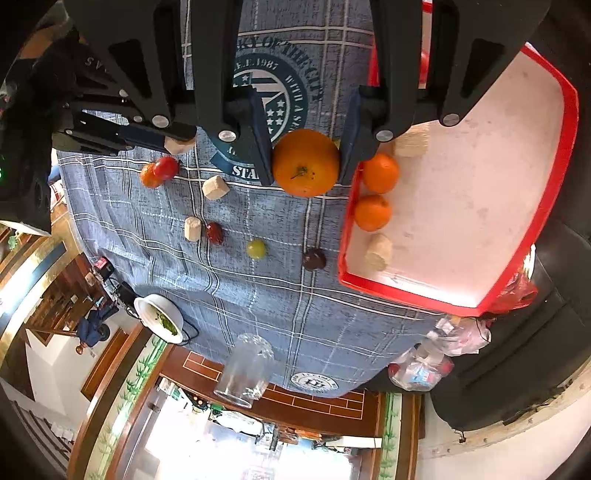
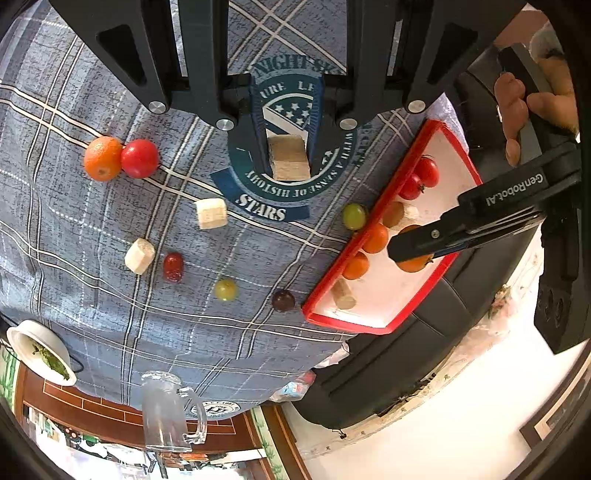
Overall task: Organize fruits
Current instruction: 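Close left gripper on the orange while right gripper closes on the beige cube, then carry orange with left gripper into red tray while right gripper carries cube there, release both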
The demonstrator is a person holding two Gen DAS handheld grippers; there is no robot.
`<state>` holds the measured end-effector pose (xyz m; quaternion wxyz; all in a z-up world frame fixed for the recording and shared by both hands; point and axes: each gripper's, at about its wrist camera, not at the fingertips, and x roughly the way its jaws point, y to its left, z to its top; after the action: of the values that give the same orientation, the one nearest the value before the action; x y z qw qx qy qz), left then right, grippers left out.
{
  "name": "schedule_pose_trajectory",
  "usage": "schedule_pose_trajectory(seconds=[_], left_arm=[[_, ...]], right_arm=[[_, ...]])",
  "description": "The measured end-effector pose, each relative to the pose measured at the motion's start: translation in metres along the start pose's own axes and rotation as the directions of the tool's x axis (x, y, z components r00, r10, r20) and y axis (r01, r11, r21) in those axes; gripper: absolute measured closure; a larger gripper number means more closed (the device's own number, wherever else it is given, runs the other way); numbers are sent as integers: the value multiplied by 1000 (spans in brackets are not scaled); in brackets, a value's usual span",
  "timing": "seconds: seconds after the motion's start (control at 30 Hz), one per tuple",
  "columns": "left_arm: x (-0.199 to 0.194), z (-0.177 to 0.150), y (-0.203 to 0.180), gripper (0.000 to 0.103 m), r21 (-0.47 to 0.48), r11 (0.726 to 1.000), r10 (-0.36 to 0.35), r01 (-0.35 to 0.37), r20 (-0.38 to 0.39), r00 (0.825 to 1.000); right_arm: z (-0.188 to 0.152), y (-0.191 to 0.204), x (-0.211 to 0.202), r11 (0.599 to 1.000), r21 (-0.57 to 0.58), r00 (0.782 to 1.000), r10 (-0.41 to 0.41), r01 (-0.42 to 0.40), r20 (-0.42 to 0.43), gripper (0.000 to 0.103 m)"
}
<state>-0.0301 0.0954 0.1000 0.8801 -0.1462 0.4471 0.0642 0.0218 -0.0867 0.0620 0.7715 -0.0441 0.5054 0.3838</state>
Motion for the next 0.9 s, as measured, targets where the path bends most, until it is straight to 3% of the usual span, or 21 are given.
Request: schedule_pose_trajectory(seconds=[0.53,0.63,0.9], left_arm=[[-7,-14,94,71,-47,999,-15,15,6,1000],[-2,-18,108,71,-35,999,10,-10,-5,1000],[-2,-34,136,71,-130,991,24,-29,-37,999]], right_arm=[[34,44,30,999,-6,999,-33,33,-29,82],[41,59,43,1000,-9,999,-26,25,-37,82],[60,94,69,996,-85,997,17,-23,-81,82]])
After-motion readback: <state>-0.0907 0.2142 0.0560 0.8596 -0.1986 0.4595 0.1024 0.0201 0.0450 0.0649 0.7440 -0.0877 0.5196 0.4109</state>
